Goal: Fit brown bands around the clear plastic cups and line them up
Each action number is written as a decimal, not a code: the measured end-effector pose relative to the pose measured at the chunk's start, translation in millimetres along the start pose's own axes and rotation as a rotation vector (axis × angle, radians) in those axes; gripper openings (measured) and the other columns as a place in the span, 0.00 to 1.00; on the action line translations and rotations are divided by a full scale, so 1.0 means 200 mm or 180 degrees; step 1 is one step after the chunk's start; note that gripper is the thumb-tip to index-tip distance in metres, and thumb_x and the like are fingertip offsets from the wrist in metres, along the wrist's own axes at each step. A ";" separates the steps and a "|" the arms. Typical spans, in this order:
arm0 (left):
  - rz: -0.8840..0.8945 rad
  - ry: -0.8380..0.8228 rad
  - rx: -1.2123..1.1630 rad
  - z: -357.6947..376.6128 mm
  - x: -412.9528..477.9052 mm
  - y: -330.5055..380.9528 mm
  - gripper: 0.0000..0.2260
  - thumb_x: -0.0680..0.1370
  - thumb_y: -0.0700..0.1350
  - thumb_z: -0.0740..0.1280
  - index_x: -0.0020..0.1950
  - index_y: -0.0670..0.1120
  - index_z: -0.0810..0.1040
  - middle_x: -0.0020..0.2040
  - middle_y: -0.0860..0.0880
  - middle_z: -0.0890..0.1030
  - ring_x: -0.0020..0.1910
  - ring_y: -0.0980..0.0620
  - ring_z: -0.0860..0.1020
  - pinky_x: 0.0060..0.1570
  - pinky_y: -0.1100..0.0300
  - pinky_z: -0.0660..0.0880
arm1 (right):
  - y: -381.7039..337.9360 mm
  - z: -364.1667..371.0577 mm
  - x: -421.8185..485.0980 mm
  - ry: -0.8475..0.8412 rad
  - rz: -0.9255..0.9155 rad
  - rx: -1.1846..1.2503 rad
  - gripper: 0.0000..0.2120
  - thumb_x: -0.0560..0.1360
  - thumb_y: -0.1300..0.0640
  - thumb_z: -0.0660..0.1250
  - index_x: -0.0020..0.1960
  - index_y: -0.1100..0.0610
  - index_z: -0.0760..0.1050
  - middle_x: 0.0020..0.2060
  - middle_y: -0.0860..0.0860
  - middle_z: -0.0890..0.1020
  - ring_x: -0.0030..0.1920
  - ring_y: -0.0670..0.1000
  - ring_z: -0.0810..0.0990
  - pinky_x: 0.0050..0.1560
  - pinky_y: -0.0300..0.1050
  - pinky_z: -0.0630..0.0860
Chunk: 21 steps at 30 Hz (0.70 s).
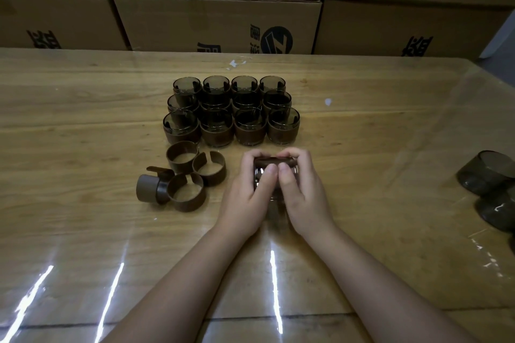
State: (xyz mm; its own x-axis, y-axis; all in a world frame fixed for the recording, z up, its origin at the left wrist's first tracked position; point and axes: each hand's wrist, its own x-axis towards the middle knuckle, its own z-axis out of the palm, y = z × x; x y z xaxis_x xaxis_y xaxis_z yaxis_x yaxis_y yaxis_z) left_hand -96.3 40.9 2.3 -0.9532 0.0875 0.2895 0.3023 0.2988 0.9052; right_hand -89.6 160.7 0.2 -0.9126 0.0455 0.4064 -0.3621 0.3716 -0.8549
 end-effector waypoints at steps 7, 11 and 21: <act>0.0152 -0.0030 0.0655 0.00 -0.01 -0.01 0.22 0.72 0.69 0.50 0.59 0.60 0.66 0.48 0.63 0.74 0.47 0.71 0.74 0.41 0.74 0.67 | 0.04 0.02 0.01 -0.0387 0.0858 0.0554 0.20 0.69 0.32 0.53 0.53 0.41 0.72 0.44 0.38 0.82 0.47 0.40 0.81 0.48 0.45 0.77; 0.0215 -0.0105 0.0470 0.00 0.00 -0.01 0.14 0.73 0.67 0.51 0.54 0.63 0.65 0.48 0.61 0.76 0.48 0.65 0.76 0.44 0.69 0.70 | 0.03 0.01 -0.01 -0.0412 0.0704 0.0290 0.19 0.71 0.32 0.51 0.54 0.40 0.69 0.45 0.31 0.80 0.49 0.37 0.80 0.50 0.36 0.75; -0.0244 0.0066 -0.0952 -0.01 0.06 -0.04 0.18 0.71 0.61 0.57 0.44 0.47 0.74 0.35 0.58 0.76 0.36 0.59 0.74 0.40 0.63 0.71 | 0.00 0.00 -0.02 -0.0501 0.0060 -0.0744 0.29 0.69 0.31 0.56 0.64 0.45 0.62 0.41 0.31 0.72 0.42 0.26 0.72 0.42 0.22 0.66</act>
State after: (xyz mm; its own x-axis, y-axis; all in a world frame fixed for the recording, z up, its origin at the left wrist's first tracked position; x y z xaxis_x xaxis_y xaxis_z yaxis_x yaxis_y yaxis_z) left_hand -110.1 37.0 -0.4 -0.9739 0.0552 0.2204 0.2213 0.0106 0.9752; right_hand -85.3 159.9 -1.9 -0.9436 -0.0834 0.3204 -0.3079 0.5767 -0.7567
